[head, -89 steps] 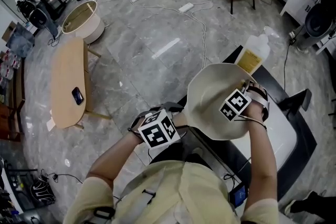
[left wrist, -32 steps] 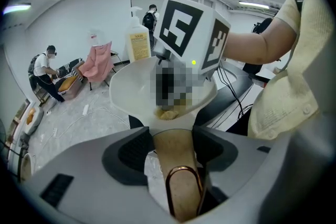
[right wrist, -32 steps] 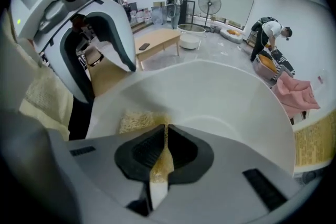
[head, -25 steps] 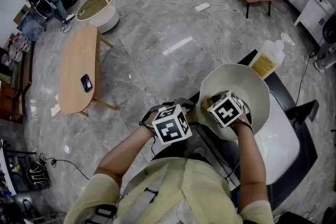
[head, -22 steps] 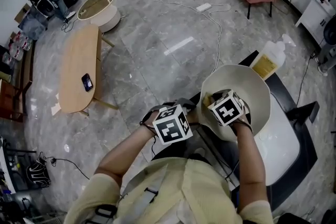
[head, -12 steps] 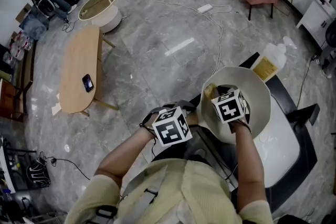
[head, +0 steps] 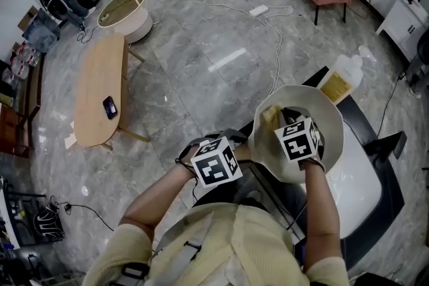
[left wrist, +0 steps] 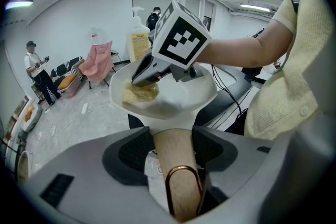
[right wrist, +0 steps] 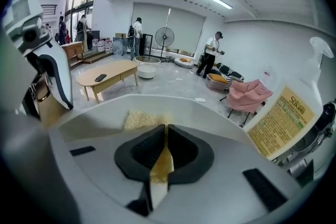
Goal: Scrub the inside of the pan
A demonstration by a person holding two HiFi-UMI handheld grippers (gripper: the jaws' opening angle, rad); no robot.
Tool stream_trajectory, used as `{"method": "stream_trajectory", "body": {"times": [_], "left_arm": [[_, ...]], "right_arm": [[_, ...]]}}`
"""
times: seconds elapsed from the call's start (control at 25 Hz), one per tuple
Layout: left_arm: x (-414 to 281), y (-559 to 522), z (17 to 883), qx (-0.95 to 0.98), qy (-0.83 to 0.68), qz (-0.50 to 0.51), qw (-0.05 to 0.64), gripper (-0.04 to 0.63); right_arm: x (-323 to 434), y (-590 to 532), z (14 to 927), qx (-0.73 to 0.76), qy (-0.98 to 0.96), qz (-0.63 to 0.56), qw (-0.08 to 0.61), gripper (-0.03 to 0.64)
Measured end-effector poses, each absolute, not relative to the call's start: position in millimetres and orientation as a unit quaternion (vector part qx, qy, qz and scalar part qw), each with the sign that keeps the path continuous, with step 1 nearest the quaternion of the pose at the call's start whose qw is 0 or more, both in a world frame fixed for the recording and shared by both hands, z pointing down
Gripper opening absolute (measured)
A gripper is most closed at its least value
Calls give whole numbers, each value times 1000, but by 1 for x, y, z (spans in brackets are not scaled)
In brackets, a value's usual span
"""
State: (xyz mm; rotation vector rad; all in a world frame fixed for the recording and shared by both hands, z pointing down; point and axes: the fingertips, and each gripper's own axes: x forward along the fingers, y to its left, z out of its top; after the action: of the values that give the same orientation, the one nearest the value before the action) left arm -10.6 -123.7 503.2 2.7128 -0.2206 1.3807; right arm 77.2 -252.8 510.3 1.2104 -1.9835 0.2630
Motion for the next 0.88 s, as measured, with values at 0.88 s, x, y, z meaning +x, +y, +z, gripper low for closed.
{"method": "stream_trajectory", "body": {"times": [0.88], "left_arm": [[-11,-124,504,889,-71,451,46,264]], "right_arm": [[122,-290,553,486,-697,-38,527,34]]}}
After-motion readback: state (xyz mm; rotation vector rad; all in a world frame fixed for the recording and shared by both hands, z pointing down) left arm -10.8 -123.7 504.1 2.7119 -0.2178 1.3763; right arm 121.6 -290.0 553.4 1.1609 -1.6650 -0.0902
